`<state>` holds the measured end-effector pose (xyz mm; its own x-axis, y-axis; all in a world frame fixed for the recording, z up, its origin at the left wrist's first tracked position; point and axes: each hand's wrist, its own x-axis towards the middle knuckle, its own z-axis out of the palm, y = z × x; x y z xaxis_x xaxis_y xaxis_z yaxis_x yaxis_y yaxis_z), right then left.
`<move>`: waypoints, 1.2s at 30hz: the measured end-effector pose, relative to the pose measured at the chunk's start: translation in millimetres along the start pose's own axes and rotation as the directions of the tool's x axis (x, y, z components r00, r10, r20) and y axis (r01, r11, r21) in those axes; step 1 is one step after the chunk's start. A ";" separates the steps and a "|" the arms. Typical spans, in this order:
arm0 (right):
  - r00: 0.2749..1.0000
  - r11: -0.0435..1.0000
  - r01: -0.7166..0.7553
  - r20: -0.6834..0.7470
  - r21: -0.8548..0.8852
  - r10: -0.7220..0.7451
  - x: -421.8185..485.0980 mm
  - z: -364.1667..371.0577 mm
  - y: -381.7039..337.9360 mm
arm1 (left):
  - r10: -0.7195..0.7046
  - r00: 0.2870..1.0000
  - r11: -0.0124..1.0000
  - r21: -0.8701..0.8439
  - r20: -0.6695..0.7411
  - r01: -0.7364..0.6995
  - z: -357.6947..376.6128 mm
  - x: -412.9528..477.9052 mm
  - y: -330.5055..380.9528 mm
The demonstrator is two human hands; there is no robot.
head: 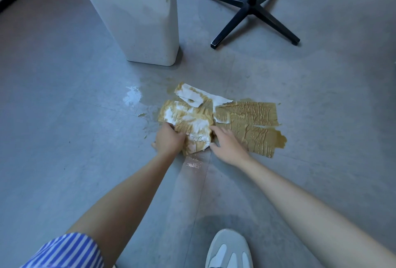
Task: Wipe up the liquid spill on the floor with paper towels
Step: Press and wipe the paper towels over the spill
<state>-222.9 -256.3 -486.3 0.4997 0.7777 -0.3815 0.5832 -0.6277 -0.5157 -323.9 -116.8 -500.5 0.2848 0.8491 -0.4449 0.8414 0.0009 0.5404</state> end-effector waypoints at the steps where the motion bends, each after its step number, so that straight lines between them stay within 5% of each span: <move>1: 1.000 1.000 -0.010 0.000 -0.002 0.010 2.4 0.0 -1.7 | -0.020 1.000 1.000 -0.022 0.009 0.020 0.1 -0.3 1.7; 4: 0.998 0.997 -0.023 -0.051 0.080 0.027 6.8 -5.7 -2.2 | 0.052 0.999 0.996 -0.073 -0.011 -0.052 1.1 -4.0 9.3; 7: 0.988 0.987 0.036 -0.152 0.156 -0.012 10.5 -19.2 5.2 | 0.266 0.962 0.960 -0.070 -0.054 -0.270 0.4 -8.3 24.5; 12: 0.951 0.978 0.188 -0.266 0.090 -0.158 20.4 -58.6 12.7 | 0.622 0.783 0.783 0.027 -0.017 -0.621 -9.0 -25.3 64.4; 17: 0.903 0.980 0.200 -0.392 0.025 -0.174 20.8 -87.2 14.3 | 0.853 0.520 0.521 0.116 -0.043 -0.846 -16.1 -32.8 92.6; 21: 0.877 0.971 0.241 -0.428 0.001 -0.217 1.0 -84.1 28.5 | 0.974 0.216 0.204 0.148 0.065 -0.968 -13.4 -37.7 80.4; 24: 0.943 0.972 0.208 -0.239 -0.114 -0.230 -24.9 -65.2 47.0 | 0.954 -0.016 -0.077 0.191 0.299 -0.979 7.0 -43.9 41.0; 28: 0.984 0.923 0.172 0.094 -0.344 -0.149 -60.3 -38.8 72.3 | 0.768 -0.179 -0.286 0.080 0.615 -0.955 28.0 -53.5 -15.7; 32: 0.991 0.953 0.085 -0.072 -0.291 -0.110 -77.2 -32.5 83.7 | 0.761 -0.196 -0.324 0.100 0.618 -0.941 26.7 -55.9 -31.4; 34: 0.973 0.933 0.135 -0.134 -0.335 -0.189 -79.8 -25.0 83.1 | 0.793 -0.099 -0.291 0.231 0.601 -0.928 29.8 -55.2 -28.2; 36: 0.976 0.911 0.169 -0.062 -0.375 -0.207 -80.5 -15.0 76.8 | 0.755 0.072 -0.201 0.334 0.652 -0.921 30.5 -57.9 -19.6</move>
<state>-208.8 -367.6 -483.6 0.4068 0.8870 -0.2187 0.8564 -0.4536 -0.2466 -342.8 -182.1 -507.1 0.9549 -0.2830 -0.0896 -0.2782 -0.9585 0.0626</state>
